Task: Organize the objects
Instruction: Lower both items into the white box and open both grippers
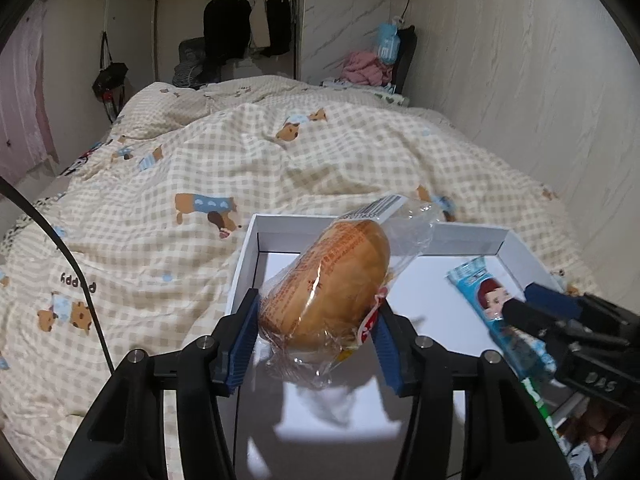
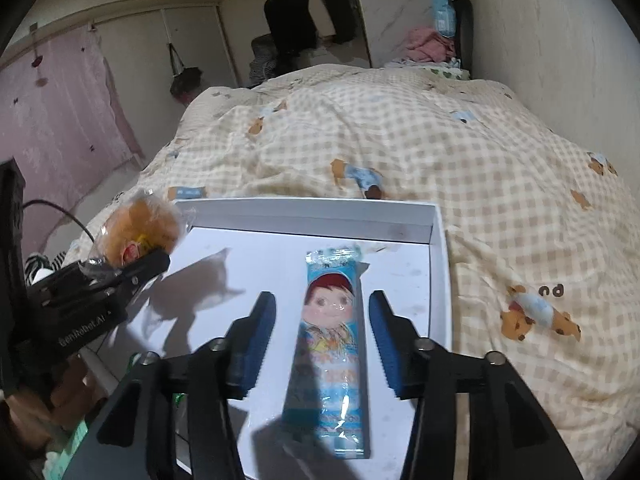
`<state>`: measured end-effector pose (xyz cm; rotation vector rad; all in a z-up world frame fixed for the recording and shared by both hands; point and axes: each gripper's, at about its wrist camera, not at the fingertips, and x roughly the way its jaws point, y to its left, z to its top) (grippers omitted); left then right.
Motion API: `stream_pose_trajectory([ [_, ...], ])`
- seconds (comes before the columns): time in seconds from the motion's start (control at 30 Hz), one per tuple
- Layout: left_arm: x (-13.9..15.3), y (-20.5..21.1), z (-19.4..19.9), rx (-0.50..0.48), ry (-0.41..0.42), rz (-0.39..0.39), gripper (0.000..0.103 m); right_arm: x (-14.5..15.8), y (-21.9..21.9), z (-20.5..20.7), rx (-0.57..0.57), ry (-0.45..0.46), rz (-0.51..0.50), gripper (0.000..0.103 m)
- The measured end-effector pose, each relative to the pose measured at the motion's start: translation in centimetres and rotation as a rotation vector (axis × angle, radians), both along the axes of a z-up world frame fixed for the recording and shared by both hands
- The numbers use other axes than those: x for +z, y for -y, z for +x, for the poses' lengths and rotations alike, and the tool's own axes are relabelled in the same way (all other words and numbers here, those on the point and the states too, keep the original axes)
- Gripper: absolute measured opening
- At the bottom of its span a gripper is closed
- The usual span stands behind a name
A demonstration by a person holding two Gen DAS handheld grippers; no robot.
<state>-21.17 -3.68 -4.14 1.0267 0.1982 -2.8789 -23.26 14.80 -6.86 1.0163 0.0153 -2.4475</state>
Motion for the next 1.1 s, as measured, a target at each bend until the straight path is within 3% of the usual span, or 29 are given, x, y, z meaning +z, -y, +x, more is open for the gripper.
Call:
stream_pose_trajectory([
  [0.07,0.3,0.3,0.4,-0.01,-0.024,0.025,0.067,0.1,-0.2,0.0,0.001,0.002,-0.015,0.05],
  [0.3,1.2,0.4,0.8,-0.028,-0.059,0.046,0.068,0.1,-0.3,0.1,0.013,0.001,-0.03,0.054],
  [0.4,2.2,0.7,1.0,-0.035,-0.071,0.039,0.068,0.6,-0.3,-0.2,0.06,0.017,-0.065,0.063],
  [0.43,2.8,0.7,1.1,-0.04,-0.071,0.026,0.068,1.0,-0.1,-0.1,0.064,0.011,-0.052,0.076],
  [0.5,4.3,0.7,2.0,-0.052,-0.093,-0.021,0.068,2.6,0.0,0.5,0.064,-0.045,-0.034,0.083],
  [0.7,9.4,0.4,5.4,-0.072,-0.165,-0.119,0.068,8.8,0.0,3.3,0.156,-0.108,-0.054,0.083],
  [0.9,13.9,0.6,8.9,-0.165,-0.219,-0.027,0.074,13.6,-0.3,7.5,0.218,-0.15,-0.037,0.083],
  [1.0,15.5,1.0,10.4,-0.249,-0.223,0.045,0.081,14.9,-1.3,9.4,0.223,-0.151,-0.06,0.083],
  [1.1,16.6,1.7,12.2,-0.255,-0.241,0.094,0.084,15.7,-2.3,11.5,0.251,-0.148,-0.091,0.083],
])
